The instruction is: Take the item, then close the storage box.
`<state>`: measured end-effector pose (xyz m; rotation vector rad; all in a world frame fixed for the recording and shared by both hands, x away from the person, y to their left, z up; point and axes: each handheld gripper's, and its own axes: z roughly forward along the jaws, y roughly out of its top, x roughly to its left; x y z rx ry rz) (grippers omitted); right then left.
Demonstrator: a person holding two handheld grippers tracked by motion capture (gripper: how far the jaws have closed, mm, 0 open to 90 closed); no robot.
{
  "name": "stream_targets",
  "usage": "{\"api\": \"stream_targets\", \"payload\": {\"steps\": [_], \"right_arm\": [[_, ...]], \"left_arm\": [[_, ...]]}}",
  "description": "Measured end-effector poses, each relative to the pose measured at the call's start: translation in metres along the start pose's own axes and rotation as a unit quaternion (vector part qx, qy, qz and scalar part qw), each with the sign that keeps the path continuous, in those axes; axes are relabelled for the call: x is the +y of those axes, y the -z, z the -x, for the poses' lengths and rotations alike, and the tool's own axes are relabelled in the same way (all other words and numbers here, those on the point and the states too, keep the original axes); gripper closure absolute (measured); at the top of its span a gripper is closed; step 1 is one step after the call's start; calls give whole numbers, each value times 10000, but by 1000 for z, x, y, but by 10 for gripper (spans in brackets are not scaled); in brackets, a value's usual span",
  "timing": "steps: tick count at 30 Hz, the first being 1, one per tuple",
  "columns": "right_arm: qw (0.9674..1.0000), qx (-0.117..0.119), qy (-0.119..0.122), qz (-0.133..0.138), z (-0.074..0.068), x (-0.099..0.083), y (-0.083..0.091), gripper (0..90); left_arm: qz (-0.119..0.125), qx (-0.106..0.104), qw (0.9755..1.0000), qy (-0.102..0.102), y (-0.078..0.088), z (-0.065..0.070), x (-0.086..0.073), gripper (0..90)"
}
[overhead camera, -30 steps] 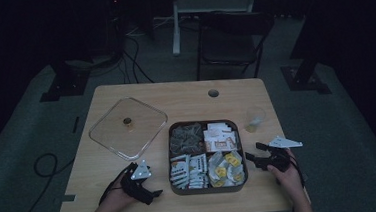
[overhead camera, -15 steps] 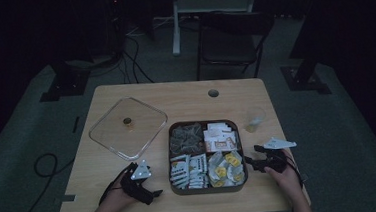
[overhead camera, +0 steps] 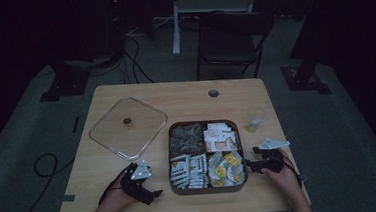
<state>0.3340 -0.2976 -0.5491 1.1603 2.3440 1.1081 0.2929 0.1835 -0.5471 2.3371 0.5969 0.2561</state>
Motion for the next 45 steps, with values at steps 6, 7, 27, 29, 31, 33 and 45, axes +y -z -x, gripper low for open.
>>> {"api": "stream_targets", "payload": {"steps": [6, 7, 27, 29, 31, 33, 45], "right_arm": [[9999, -96, 6, -36, -1, 0, -1, 230], [9999, -100, 10, -39, -1, 0, -1, 229], [9991, -362, 63, -199, -3, 1, -3, 120], [9991, -362, 64, -199, -3, 1, -3, 120], [9991, -362, 66, -198, -3, 1, -3, 120], [9991, -363, 65, -199, -3, 1, -3, 120], [9991, -361, 66, -203, -3, 1, -3, 120]], "left_arm": [[-1, 8, 10000, 9, 0, 0, 0, 5], [-1, 8, 10000, 9, 0, 0, 0, 5], [1, 150, 9994, 301, 3, 0, -1, 6], [11, 173, 9993, 335, 5, -1, 0, 6], [61, 223, 9990, 378, 7, -3, 1, 12], [90, 268, 9986, 457, 9, -7, 1, 13], [189, 538, 9946, 866, 17, -27, 2, 13]]}}
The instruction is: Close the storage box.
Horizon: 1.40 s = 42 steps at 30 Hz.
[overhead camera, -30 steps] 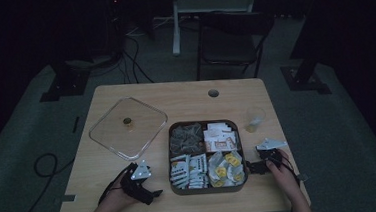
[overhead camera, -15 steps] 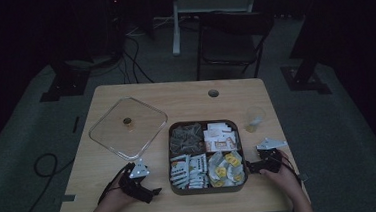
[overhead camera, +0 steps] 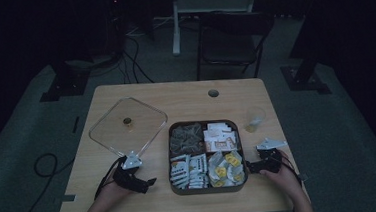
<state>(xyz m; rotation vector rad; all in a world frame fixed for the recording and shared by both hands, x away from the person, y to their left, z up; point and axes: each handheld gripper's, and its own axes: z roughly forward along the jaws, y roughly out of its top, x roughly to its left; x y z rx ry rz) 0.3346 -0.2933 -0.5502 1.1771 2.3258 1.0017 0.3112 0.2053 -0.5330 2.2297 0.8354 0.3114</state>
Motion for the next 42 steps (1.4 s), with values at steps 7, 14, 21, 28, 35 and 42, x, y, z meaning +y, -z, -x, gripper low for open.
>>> {"api": "stream_targets", "payload": {"steps": [7, 14, 21, 28, 35, 42], "right_arm": [[10000, 0, -1, 1, 0, 0, 0, 120], [10000, -1, -4, 0, 0, 0, 0, 120], [10000, 0, 11, 2, 0, 0, 0, 120], [10000, -2, 3, -2, 0, 0, 0, 120], [10000, 0, 3, -2, 0, 0, 0, 120], [10000, -2, 2, -2, 0, 0, 0, 120]], "left_arm": [[70, 300, 9994, 185, 5, -12, 5, 13], [173, 499, 9980, 333, 7, -26, 9, 13], [416, 739, 9945, 612, 10, -47, 17, 13], [525, 975, 9907, 788, 9, -65, 23, 13], [525, 1217, 9863, 980, 2, -82, 28, 13], [607, 1317, 9822, 1193, -4, -101, 34, 14]]}}
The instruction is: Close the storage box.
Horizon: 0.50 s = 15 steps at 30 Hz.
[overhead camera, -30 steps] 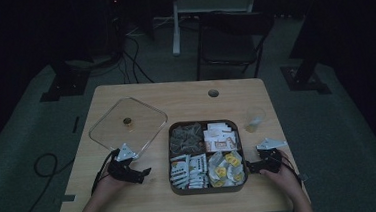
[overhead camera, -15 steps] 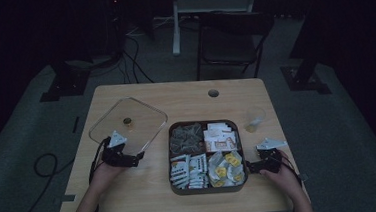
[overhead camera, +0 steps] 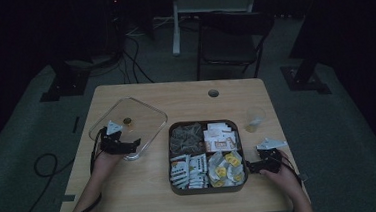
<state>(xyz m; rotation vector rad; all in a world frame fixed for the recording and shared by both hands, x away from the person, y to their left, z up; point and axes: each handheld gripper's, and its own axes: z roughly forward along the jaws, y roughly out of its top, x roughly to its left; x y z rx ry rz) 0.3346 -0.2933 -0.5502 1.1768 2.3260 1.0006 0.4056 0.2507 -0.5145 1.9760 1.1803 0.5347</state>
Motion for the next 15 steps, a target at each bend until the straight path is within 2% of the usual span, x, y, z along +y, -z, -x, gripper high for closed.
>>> {"api": "stream_targets", "payload": {"steps": [3, 4, 7, 11, 13, 14, 15], "right_arm": [[10000, 0, 1, 0, 0, 0, 0, 120], [10000, -2, -1, -2, 0, 0, 0, 120], [10000, -1, 0, 0, 0, 0, 0, 120], [10000, 0, -1, 0, 0, 0, 0, 120], [10000, 0, 0, -1, 0, 0, 0, 120], [10000, -1, 0, 0, 0, 0, 0, 120], [10000, 0, -2, -2, 0, 0, 0, 120]], "left_arm": [[10, 73, 10000, -11, -7, -4, 4, 17], [33, 88, 10000, -9, -9, -5, 5, 54], [32, 151, 9998, 159, -16, -11, 10, 55], [-6, 380, 9986, 366, -26, -21, 16, 56], [-84, 673, 9972, 316, -31, -26, 17, 80], [-126, 714, 9968, 331, -34, -29, 17, 82], [-88, 657, 9971, 371, -35, -32, 17, 120]]}}
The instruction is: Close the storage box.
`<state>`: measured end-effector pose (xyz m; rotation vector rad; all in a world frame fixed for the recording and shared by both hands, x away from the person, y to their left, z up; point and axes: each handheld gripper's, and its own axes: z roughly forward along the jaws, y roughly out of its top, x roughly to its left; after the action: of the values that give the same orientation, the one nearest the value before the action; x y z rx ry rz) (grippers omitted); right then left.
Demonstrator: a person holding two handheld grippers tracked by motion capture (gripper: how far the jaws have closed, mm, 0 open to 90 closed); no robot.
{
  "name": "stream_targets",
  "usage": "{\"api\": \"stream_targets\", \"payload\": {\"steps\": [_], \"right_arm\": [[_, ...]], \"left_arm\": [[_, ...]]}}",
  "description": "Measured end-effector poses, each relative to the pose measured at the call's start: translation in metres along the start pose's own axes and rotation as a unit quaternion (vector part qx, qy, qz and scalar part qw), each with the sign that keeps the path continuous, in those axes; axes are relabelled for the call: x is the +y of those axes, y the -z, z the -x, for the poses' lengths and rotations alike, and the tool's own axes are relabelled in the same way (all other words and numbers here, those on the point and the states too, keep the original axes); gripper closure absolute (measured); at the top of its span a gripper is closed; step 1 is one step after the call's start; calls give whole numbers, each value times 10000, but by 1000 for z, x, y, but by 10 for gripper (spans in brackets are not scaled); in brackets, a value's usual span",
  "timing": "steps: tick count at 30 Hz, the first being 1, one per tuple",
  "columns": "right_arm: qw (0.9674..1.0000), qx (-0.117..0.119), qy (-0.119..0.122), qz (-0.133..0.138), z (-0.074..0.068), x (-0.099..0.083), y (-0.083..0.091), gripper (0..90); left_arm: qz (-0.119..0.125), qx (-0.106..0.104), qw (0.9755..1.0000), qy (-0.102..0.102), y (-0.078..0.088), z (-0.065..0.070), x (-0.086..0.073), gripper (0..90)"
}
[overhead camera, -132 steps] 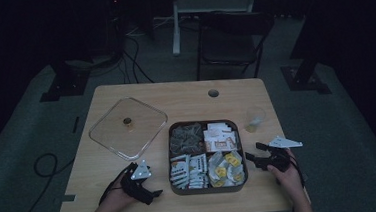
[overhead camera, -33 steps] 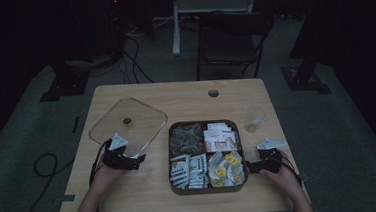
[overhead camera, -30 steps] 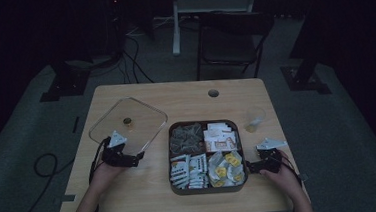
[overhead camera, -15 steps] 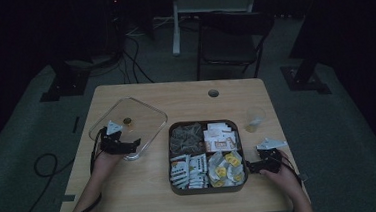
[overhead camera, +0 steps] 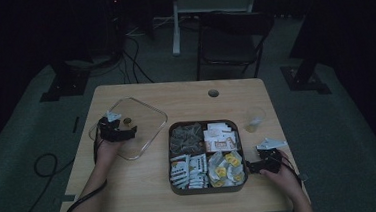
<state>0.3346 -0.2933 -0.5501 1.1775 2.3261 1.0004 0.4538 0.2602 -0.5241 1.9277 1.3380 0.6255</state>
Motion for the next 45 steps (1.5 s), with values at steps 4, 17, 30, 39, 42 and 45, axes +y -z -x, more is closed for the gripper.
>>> {"api": "stream_targets", "payload": {"steps": [4, 17, 30, 39, 42, 45], "right_arm": [[10000, -1, 2, 2, 0, 0, 0, 120], [10000, 1, 3, 3, 0, 0, 0, 120], [10000, 1, 1, 2, 0, 0, 0, 120], [10000, 0, 2, 1, 0, 0, 0, 120], [10000, 0, 3, 2, 0, 0, 0, 120], [10000, 0, 2, 3, 0, 0, 0, 120]], "left_arm": [[49, -114, 9998, 128, -5, -7, 2, 163], [-96, -220, 9994, 264, -21, -9, 8, 388], [-66, -200, 9994, 271, -25, -10, 9, 581], [-180, -118, 9992, 330, -23, -7, 12, 594], [-151, -141, 9993, 313, -20, -7, 13, 594], [-116, -138, 9994, 289, -14, -8, 15, 594]]}}
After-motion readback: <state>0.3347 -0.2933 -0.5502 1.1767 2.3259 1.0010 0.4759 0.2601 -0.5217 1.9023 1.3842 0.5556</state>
